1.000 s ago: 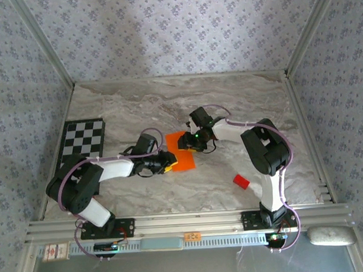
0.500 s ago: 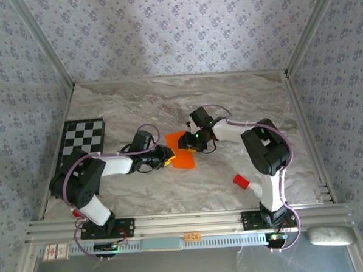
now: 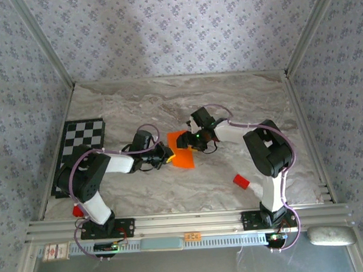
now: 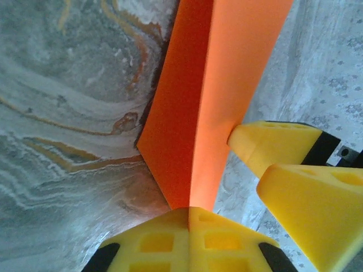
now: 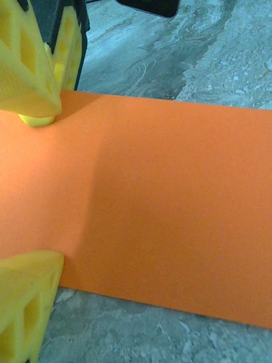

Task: Fold a paper plane with a square sheet of paper (pick it up from the middle)
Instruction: Third fold the triangle at the center of the table.

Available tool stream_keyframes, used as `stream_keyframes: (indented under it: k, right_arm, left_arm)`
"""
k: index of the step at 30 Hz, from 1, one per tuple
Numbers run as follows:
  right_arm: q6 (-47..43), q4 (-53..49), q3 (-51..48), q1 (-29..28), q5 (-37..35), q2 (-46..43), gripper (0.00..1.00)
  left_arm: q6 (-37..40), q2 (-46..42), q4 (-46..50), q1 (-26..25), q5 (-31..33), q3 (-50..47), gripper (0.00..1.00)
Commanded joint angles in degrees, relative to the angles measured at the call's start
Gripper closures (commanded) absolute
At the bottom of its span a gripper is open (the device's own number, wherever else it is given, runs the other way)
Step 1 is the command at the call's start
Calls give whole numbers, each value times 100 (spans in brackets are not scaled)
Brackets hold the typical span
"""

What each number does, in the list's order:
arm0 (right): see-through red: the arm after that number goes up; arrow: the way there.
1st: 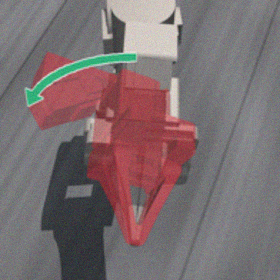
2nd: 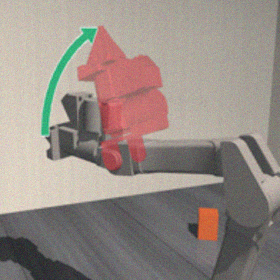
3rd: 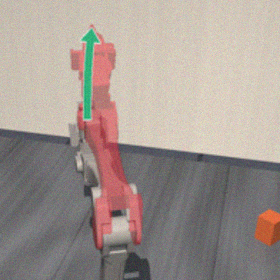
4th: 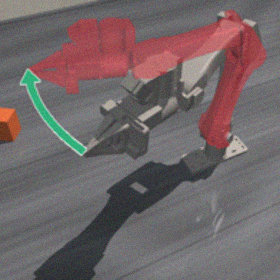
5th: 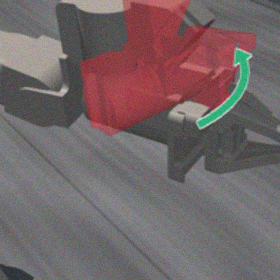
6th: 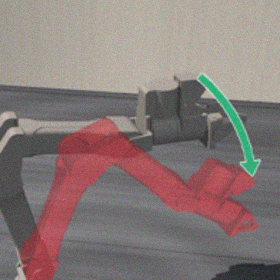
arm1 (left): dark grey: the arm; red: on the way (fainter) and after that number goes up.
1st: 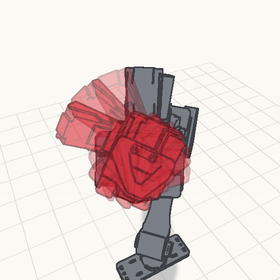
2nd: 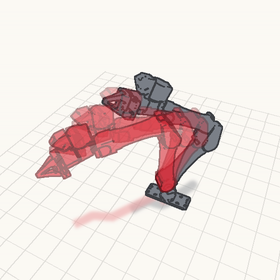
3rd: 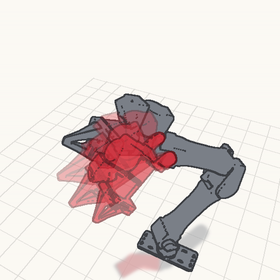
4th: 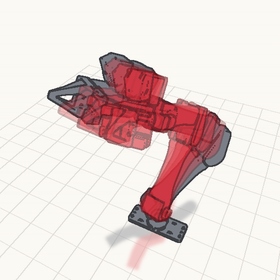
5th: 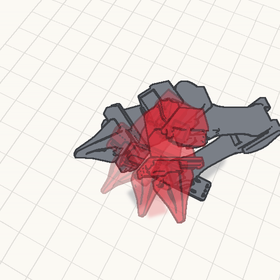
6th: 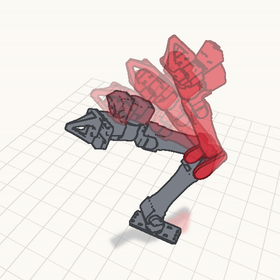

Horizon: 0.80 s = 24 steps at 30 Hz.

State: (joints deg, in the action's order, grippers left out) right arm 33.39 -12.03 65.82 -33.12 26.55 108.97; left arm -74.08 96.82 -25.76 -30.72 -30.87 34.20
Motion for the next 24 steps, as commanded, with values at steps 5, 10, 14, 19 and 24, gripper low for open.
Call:
stream_keyframes:
  k: [5,10,14,19,24]
  right_arm:
    - [-1189,575,-542,13,-840,-1095,20]
    - [-2333,1262,-1166,-49,-1116,-1709,19]
    - [-3010,1952,-1661,-162,-1059,-2030,19]
    - [-3899,2756,-2308,-509,-1065,-2252,17]
    - [-4535,2883,-2543,-938,-1076,-2159,16]
  left_arm:
    - [-292,-125,-151,49,-20,-89,100]
    - [-431,-215,-119,51,10,-67,100]
    - [-474,-257,-53,58,18,-23,100]
    - [-475,-208,44,95,-37,51,100]
    - [-484,-119,58,93,-96,129,100]
